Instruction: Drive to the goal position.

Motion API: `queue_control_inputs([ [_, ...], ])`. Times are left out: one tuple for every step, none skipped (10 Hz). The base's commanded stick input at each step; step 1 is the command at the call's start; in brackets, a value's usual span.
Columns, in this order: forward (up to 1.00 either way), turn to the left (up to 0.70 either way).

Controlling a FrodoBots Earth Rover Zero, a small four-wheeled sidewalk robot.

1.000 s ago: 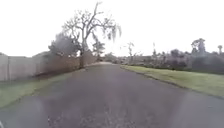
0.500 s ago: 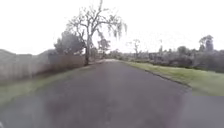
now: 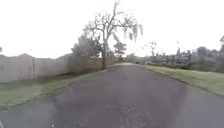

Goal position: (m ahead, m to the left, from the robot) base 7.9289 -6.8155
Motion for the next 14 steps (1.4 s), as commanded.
queue_control_inputs([
  [0.0, 0.04],
  [0.0, 0.04],
  [0.0, 0.04],
  [0.0, 0.04],
  [0.0, 0.04],
  [0.0, 0.04],
  [0.0, 0.04],
  [0.0, 0.04],
  [0.0, 0.04],
  [0.0, 0.04],
  [0.0, 0.04],
  [0.0, 0.04],
  [0.0, 0.04],
  [0.0, 0.04],
])
